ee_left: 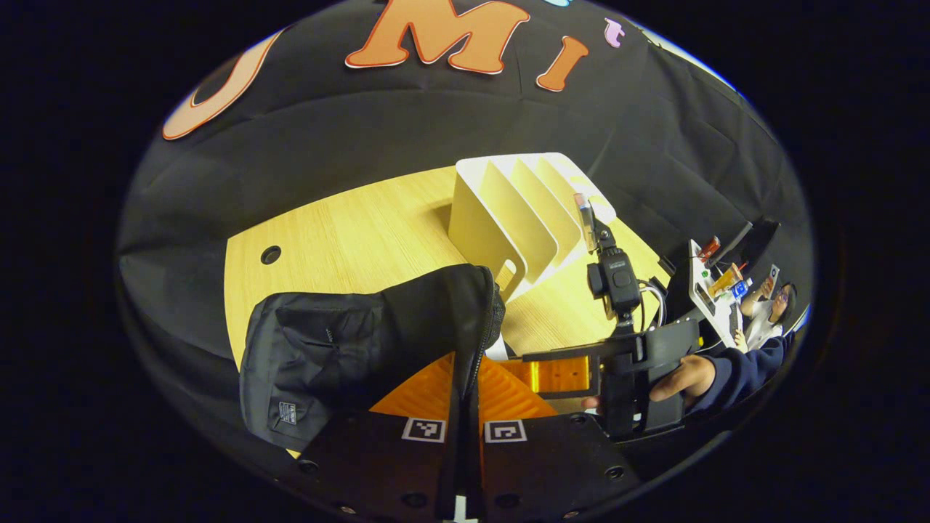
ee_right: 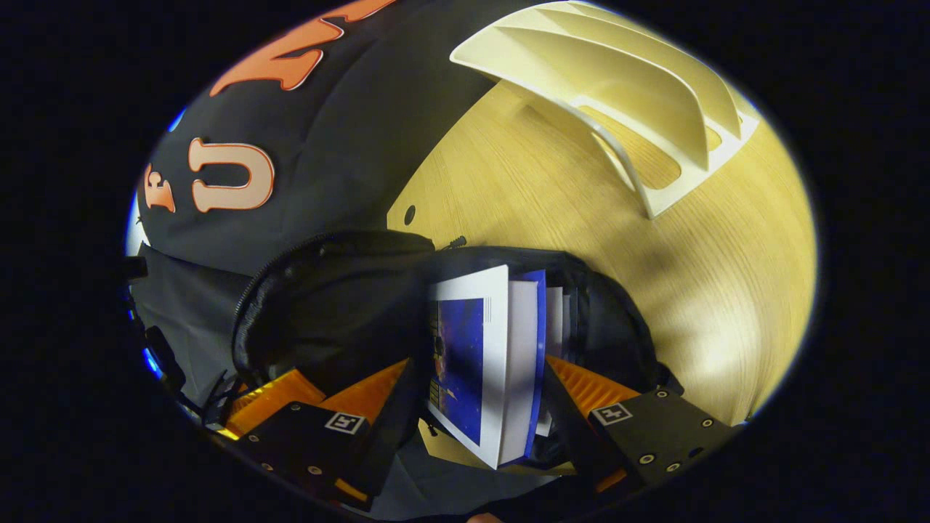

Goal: Open the schoolbag, grab two books from the bookshelf and put them into the schoolbag.

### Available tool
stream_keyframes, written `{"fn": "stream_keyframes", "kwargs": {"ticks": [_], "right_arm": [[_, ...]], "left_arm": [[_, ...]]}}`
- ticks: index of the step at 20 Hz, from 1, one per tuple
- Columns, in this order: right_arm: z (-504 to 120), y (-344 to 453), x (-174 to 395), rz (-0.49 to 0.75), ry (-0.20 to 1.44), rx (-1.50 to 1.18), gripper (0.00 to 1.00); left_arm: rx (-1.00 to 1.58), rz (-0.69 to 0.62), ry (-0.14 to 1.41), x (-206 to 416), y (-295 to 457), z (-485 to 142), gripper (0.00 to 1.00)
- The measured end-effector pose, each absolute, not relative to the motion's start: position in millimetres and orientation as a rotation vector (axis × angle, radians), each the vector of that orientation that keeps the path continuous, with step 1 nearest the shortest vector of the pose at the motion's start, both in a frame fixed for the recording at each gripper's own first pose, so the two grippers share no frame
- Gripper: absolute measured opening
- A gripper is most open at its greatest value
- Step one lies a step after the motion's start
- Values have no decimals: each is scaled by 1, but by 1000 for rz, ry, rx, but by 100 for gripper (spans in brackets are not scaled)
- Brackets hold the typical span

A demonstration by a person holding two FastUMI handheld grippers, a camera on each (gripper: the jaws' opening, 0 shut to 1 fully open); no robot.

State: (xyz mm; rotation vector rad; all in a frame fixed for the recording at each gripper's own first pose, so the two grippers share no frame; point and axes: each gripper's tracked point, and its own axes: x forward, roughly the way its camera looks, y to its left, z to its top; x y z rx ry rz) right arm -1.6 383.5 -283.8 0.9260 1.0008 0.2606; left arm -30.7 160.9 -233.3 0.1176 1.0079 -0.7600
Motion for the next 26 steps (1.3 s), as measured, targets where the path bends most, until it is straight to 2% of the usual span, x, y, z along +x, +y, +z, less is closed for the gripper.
{"fn": "stream_keyframes", "kwargs": {"ticks": [7, 16, 19, 20, 21, 22, 26], "right_arm": [[-264, 337, 1, 198, 923, 897, 98], [-226, 257, 2, 168, 806, 792, 98], [-212, 223, 0, 162, 775, 770, 98], [-208, 209, 0, 155, 760, 759, 98], [-204, 197, 1, 151, 750, 747, 98], [-200, 186, 0, 152, 737, 736, 98], [-183, 150, 1, 156, 699, 690, 98]], "left_arm": [[111, -770, 1011, -33, 161, -239, 6], [209, -708, 1023, -42, 144, -252, 6], [183, -702, 1034, -53, 127, -249, 15], [173, -707, 1037, -58, 118, -248, 21], [176, -701, 1039, -60, 112, -247, 20], [178, -693, 1037, -62, 106, -246, 30], [147, -682, 1020, -71, 71, -235, 40]]}}
